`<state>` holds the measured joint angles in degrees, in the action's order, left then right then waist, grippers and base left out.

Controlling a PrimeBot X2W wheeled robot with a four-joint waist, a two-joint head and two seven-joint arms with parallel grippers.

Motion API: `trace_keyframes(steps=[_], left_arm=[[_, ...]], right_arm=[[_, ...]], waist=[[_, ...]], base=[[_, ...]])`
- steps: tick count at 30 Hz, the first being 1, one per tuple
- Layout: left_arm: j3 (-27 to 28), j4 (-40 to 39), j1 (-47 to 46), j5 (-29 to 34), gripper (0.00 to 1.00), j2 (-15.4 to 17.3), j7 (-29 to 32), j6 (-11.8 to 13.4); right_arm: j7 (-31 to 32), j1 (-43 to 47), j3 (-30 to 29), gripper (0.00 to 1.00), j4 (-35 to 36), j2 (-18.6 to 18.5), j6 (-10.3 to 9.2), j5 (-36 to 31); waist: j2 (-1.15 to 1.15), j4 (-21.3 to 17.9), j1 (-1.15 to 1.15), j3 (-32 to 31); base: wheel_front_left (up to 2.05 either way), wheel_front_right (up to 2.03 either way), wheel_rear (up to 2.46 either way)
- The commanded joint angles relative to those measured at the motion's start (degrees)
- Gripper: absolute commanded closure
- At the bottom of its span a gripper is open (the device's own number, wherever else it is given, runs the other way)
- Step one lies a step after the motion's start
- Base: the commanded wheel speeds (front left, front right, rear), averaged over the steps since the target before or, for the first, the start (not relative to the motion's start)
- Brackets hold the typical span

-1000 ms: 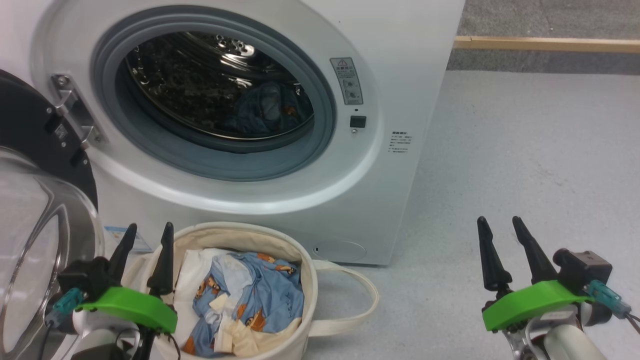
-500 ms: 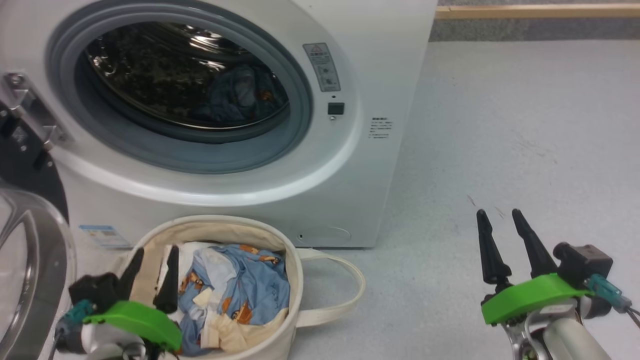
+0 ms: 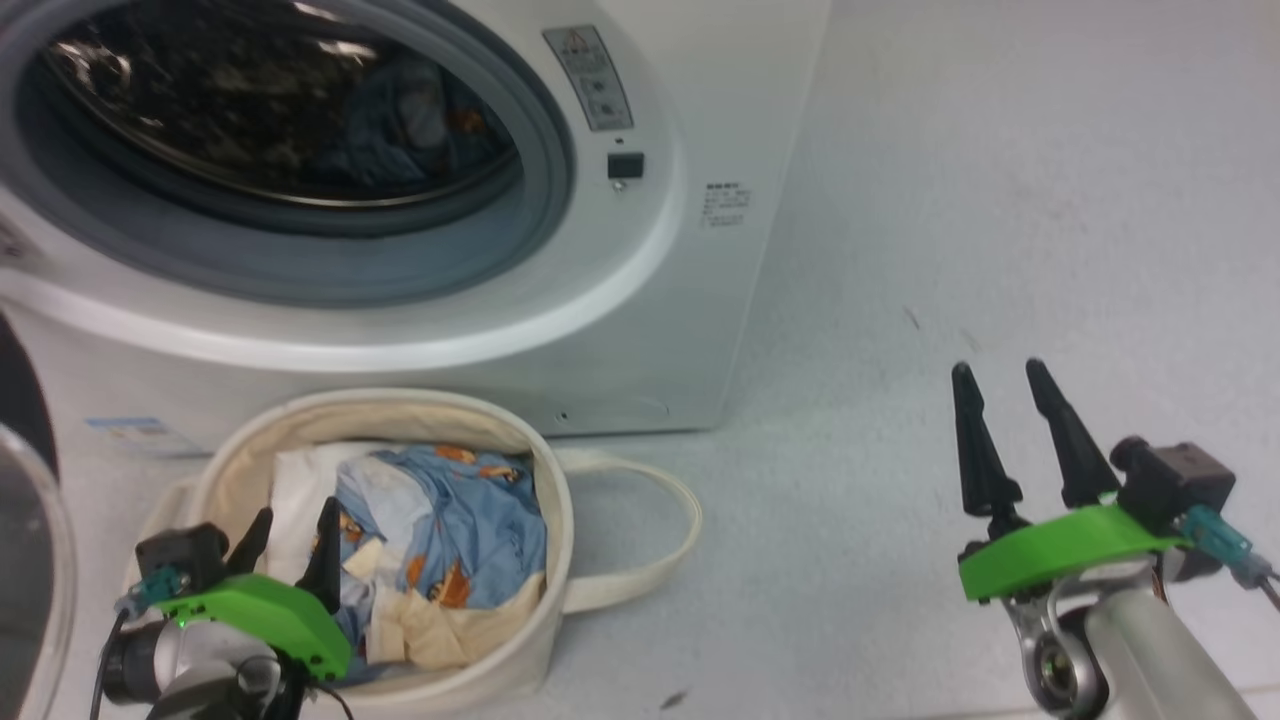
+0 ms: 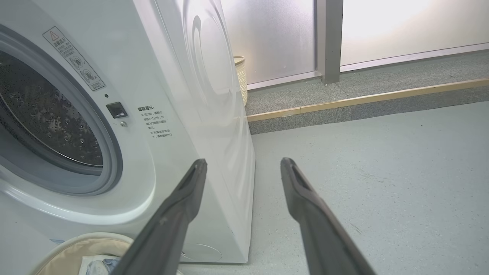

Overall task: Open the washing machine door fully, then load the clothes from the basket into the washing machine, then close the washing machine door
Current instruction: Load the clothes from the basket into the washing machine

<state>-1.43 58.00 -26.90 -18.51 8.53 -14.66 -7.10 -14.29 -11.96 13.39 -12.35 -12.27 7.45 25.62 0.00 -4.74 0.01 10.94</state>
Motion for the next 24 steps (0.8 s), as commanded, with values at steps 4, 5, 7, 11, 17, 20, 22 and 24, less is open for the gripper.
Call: trace_keyframes(steps=[4, 5, 7, 11, 17, 20, 22, 24], left_arm=[[0.48, 4.98, -5.41, -0.24, 0.0, 1.84, -0.34, -0.29], [0.59, 5.91, -6.14, -0.49, 0.0, 2.08, -0.34, -0.3], [0.45, 8.36, -7.14, -0.72, 0.0, 2.54, -0.34, -0.32], [-0.5, 12.36, -9.12, -1.1, 0.0, 3.1, -0.1, -0.36], [-3.04, 13.66, -12.13, -0.99, 0.0, 3.15, 0.68, -0.37], [-4.71, 13.93, -14.04, -1.52, 0.0, 2.59, 0.99, -0.37], [-5.46, 14.26, -15.44, -1.88, 0.0, 2.78, 1.59, -0.37], [-5.7, 14.63, -16.91, -2.4, 0.0, 2.98, 2.32, -0.38]], right_arm=[[-0.71, -2.94, 0.41, 0.0, 2.93, 0.36, 0.03, -1.3], [-0.71, -3.28, 0.34, 0.0, 3.18, 0.49, 0.03, -1.54], [-0.71, -4.05, 0.18, 0.0, 3.88, 1.01, 0.03, -1.95], [-0.71, -5.16, -0.08, 0.0, 5.17, 2.06, 0.03, -2.78], [-0.71, -5.98, -0.87, 0.0, 6.7, 2.44, 0.03, -4.18], [-0.71, -6.33, -1.58, 0.0, 8.16, 2.45, 0.03, -5.02], [-0.71, -6.47, -2.04, 0.0, 9.36, 2.38, 0.03, -5.53], [-0.7, -6.62, -2.55, 0.0, 10.32, 2.08, 0.03, -6.1]], waist=[[0.0, -2.33, -0.01, 6.07], [0.0, -2.63, -0.01, 7.05], [0.0, -3.34, -0.01, 8.99], [0.0, -4.53, -0.01, 12.85], [0.0, -4.98, -0.01, 17.83], [0.0, -4.88, -0.01, 21.03], [0.0, -4.79, -0.01, 23.09], [0.0, -4.61, -0.01, 25.03]], base=[[0.0, 0.0, 0.0], [0.0, 0.0, 0.0], [0.0, 0.0, 0.0], [0.0, 0.0, 0.0], [0.0, 0.0, 0.0], [0.0, 0.0, 0.0], [0.0, 0.0, 0.0], [0.0, 0.0, 0.0]])
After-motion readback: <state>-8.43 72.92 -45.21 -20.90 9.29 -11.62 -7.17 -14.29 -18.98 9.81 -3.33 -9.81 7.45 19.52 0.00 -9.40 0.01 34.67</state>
